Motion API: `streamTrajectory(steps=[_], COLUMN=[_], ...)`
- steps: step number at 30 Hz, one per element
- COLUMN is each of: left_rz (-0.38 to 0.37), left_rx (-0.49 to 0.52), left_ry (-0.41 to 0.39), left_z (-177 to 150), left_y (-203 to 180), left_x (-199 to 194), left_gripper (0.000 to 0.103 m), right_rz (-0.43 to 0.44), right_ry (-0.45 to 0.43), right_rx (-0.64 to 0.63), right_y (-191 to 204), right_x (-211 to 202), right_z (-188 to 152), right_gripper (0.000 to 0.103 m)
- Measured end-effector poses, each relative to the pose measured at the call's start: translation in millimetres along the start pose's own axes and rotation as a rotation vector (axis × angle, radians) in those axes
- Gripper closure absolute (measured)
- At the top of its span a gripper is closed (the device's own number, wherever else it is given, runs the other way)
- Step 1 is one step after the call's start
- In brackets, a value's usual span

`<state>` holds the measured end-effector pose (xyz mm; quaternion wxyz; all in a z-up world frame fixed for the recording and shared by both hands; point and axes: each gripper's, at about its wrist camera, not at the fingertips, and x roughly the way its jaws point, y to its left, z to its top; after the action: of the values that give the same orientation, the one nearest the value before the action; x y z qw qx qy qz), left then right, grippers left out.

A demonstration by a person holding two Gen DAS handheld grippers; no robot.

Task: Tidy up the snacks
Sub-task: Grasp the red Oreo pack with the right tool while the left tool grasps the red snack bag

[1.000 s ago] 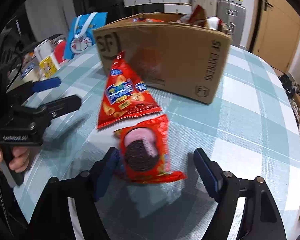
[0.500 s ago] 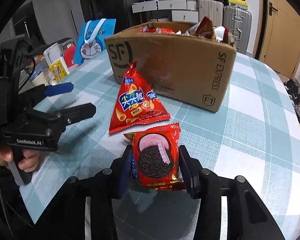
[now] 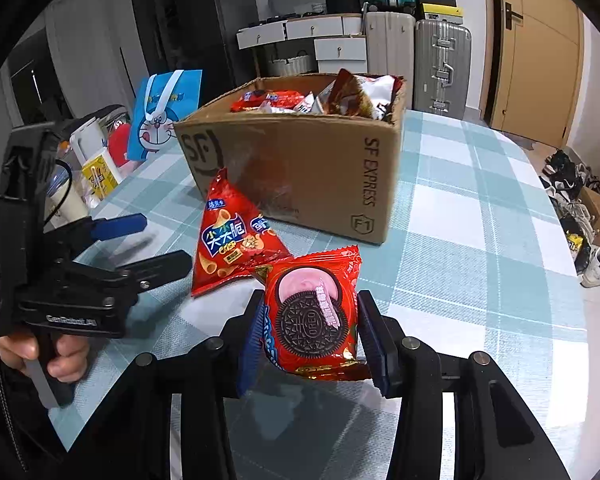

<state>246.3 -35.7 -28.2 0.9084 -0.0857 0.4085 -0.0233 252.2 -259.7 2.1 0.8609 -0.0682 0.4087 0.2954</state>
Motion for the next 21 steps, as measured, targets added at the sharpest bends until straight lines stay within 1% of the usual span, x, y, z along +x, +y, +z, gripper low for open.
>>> streamTrajectory(steps=[1,4,6,8,11,14,15,16,18,19,21], left_rz=[-0.011,-0.040,-0.068,-0.088,-0.117,-0.117,-0.112,-0.109,-0.103,-0.101,-0.101], left_rx=[-0.003,-0.015,-0.036,-0.052,-0.074,-0.083,-0.080,-0.076,-0.068,-0.061,-0.052], left_ry=[0.005,0.012,0.030,0.037,0.044,0.063,0.060,0.055,0.056,0.057,0.054], left_z=[1.6,5.2,6.8,10.2,16.5,22.1,23.7,24.7,25.9,25.7,26.0], left_y=[-2.0,-6.7,-8.9,-10.5,-12.6,-15.8,-16.9,-18.6,-20.7,-20.8,-23.7], left_x=[2.1,11.0,19.0,26.5,36.9,48.5,50.8,52.2,55.7,57.8,59.7], left_gripper=[0.001,0.007,0.011,0.013,0.019,0.028,0.029,0.032,0.048,0.050,0.061], right_rz=[0.000,0.008,0.016,0.013,0.011,0.006,0.004,0.002,-0.004,-0.003,-0.003], right_ry=[-0.001,-0.005,-0.008,-0.008,-0.011,-0.015,-0.016,-0.015,-0.014,-0.015,-0.018], right_rx=[0.001,0.009,0.018,0.023,0.036,0.041,0.042,0.042,0.042,0.043,0.042], right_y=[-0.7,-4.0,-7.3,-10.6,-14.6,-17.3,-17.9,-18.1,-18.3,-18.1,-17.4], right_x=[-0.7,-4.2,-5.6,-6.2,-7.4,-9.2,-9.5,-9.5,-9.6,-9.9,-10.7], right_z=[0.1,0.8,0.5,0.1,-0.8,-0.8,-0.9,-1.2,-1.1,-1.0,-1.0], right_gripper=[0.058,0.058,0.058,0.058,0.058,0.058,0.058,0.058,0.058,0.058,0.058])
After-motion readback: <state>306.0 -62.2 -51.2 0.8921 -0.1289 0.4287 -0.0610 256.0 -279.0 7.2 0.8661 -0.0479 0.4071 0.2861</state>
